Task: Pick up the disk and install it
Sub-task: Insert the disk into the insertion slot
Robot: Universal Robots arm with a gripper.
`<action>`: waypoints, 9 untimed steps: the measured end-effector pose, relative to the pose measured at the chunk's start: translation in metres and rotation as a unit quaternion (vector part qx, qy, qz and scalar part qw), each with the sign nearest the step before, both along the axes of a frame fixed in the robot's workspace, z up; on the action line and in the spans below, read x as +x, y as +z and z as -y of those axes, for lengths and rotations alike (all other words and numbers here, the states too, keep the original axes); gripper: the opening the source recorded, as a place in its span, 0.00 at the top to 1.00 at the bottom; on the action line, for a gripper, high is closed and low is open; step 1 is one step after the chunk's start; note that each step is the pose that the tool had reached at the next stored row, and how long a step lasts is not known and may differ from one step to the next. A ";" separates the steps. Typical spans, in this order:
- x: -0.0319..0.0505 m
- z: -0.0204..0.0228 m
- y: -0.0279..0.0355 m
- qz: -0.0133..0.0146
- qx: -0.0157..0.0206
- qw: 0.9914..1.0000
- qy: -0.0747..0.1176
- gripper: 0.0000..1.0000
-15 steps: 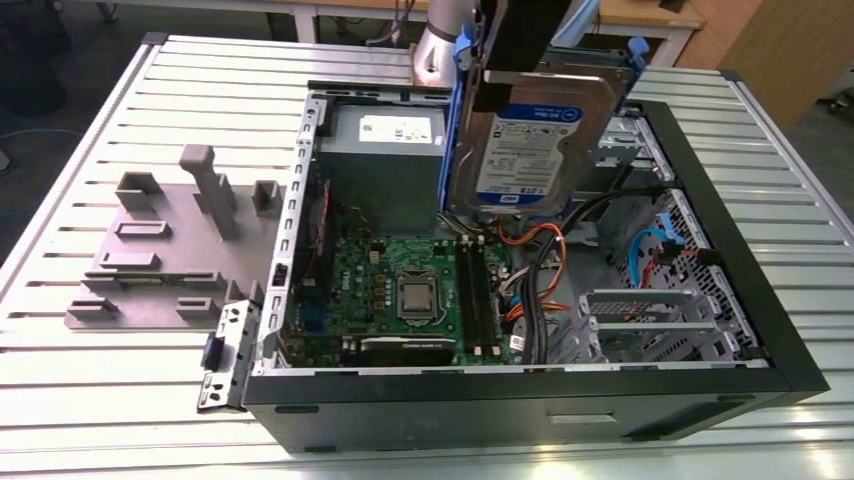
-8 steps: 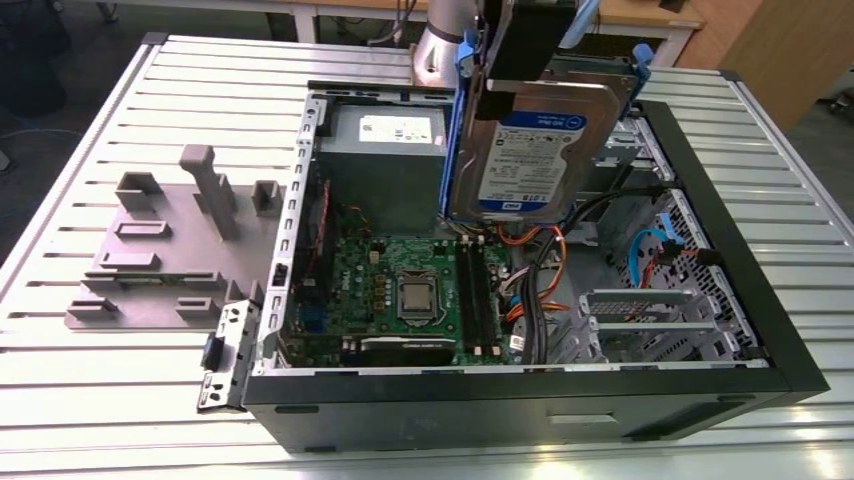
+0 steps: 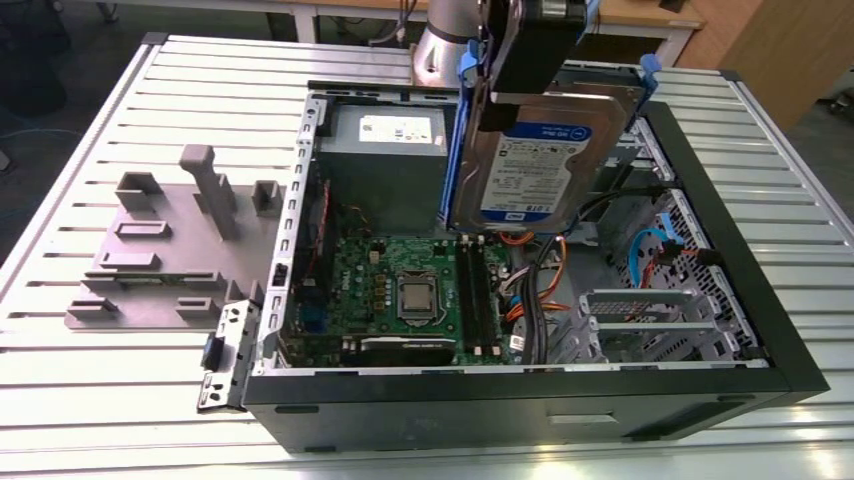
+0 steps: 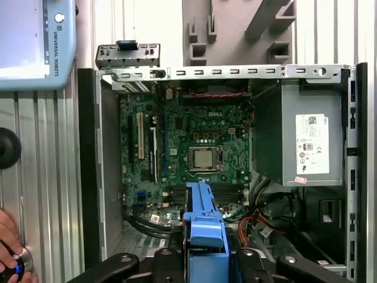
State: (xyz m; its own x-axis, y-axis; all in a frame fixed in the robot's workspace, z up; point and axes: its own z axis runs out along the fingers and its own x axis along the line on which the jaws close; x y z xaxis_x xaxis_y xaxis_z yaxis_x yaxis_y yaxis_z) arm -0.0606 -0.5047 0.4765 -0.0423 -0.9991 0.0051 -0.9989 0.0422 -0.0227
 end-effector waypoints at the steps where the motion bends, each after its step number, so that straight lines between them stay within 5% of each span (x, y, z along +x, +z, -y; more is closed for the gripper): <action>1: 0.0001 0.0014 -0.0001 0.000 0.000 1.000 0.000 0.64; 4: 0.0003 0.0053 -0.0002 0.000 0.000 1.000 0.000 0.64; 9: 0.0004 0.0062 -0.0002 0.000 0.000 1.000 0.000 0.64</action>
